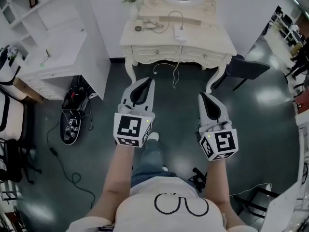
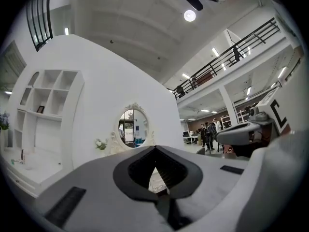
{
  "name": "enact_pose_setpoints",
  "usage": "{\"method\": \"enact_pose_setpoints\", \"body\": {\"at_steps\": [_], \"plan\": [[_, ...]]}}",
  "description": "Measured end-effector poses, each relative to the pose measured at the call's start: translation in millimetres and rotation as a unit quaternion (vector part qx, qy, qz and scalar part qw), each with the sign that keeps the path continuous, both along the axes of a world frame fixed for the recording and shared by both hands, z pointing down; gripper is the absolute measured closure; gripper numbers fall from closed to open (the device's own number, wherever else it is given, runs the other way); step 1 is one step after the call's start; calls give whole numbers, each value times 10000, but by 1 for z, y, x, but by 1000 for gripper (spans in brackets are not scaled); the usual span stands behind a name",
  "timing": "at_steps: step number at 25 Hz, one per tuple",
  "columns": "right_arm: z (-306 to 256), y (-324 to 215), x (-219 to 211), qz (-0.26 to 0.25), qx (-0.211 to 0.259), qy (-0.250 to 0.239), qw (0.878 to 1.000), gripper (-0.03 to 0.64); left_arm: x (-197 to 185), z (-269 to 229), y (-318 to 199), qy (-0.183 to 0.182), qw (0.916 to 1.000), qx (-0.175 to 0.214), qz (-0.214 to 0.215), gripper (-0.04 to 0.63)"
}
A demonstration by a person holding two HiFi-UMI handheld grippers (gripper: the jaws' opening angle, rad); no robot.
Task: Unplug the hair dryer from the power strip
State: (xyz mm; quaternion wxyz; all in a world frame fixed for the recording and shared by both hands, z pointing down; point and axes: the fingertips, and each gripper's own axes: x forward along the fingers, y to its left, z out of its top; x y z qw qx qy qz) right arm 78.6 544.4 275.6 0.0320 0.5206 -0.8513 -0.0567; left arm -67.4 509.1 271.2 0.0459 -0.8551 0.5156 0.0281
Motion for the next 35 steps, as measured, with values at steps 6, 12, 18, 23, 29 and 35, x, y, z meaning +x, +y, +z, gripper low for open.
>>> {"method": "enact_pose_setpoints", "body": {"at_steps": [6,12,18,23,29,35], "plan": [[14,-72,3,139,-142,57,9998,618,0,13,-76,8,9999,-78,123,598],[18,-187,-16,261,-184,-17,9995,617,-12,22,-195,-116,9995,-121,273,598],[19,-288,-31,338,-251,-16,9991,617,-18,22,-299,-181,9987,-136,457,598],[29,-340,-34,336,-356,-27,9988,617,-17,32,-351,-239,9979,-234,562,598],[31,-394,-28,399,-420,-66,9983,617,-8,39,-401,-253,9969,-327,671,598],[39,-444,-6,341,-562,-102,9978,617,14,45,-450,-283,9965,-457,645,598]]}}
